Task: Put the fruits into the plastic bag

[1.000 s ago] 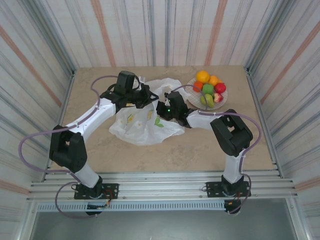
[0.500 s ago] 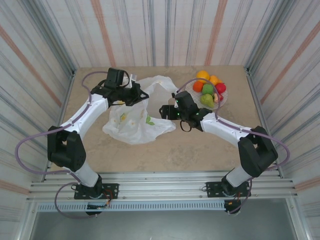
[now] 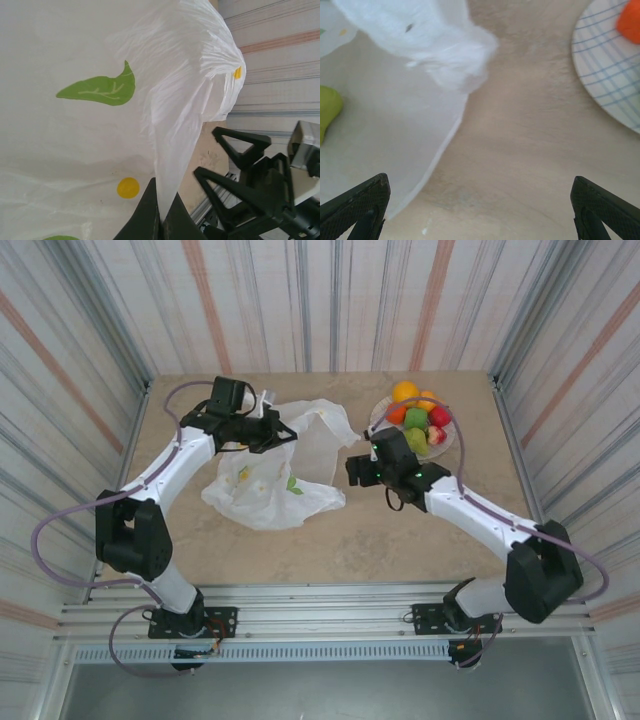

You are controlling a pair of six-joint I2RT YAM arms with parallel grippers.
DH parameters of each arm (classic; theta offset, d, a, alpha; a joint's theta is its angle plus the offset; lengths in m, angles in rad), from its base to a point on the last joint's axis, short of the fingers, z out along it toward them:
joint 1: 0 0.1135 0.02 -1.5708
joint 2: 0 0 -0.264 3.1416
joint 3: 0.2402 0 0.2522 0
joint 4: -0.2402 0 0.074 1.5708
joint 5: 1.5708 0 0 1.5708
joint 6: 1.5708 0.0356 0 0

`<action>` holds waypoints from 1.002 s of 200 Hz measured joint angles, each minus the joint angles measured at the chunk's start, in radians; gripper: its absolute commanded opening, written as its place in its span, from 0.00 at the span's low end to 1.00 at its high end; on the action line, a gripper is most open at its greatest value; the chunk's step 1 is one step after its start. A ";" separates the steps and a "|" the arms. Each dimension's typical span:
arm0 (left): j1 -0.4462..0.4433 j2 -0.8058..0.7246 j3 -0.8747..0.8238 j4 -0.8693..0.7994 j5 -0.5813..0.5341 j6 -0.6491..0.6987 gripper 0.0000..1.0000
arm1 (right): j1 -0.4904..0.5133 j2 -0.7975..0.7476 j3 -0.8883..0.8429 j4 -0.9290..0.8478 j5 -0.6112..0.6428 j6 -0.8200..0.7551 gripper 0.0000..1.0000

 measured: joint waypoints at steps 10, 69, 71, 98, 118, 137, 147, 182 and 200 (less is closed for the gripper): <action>0.001 0.000 -0.003 0.000 0.000 0.003 0.00 | -0.024 -0.039 -0.019 -0.009 0.003 -0.011 0.96; 0.011 -0.005 -0.011 0.002 -0.001 0.007 0.00 | -0.266 -0.024 0.020 -0.062 0.043 -0.090 1.00; 0.011 -0.005 -0.012 0.002 -0.001 0.007 0.00 | -0.274 -0.011 0.028 -0.063 0.045 -0.095 1.00; 0.011 -0.008 -0.022 0.001 -0.002 0.007 0.00 | -0.331 0.163 0.150 -0.079 0.074 -0.138 1.00; 0.011 -0.009 -0.022 0.002 -0.003 0.007 0.00 | -0.341 0.283 0.243 -0.106 0.084 -0.175 1.00; 0.011 -0.012 -0.022 0.002 -0.005 0.007 0.00 | -0.345 0.386 0.331 -0.128 0.103 -0.209 1.00; 0.012 -0.016 -0.022 0.002 -0.010 0.007 0.00 | -0.345 0.432 0.368 -0.141 0.108 -0.226 1.00; 0.018 -0.024 -0.023 0.004 -0.011 0.007 0.00 | -0.349 0.552 0.468 -0.186 0.128 -0.276 0.99; 0.022 -0.024 -0.024 0.004 -0.011 0.007 0.00 | -0.355 0.601 0.515 -0.208 0.132 -0.295 0.98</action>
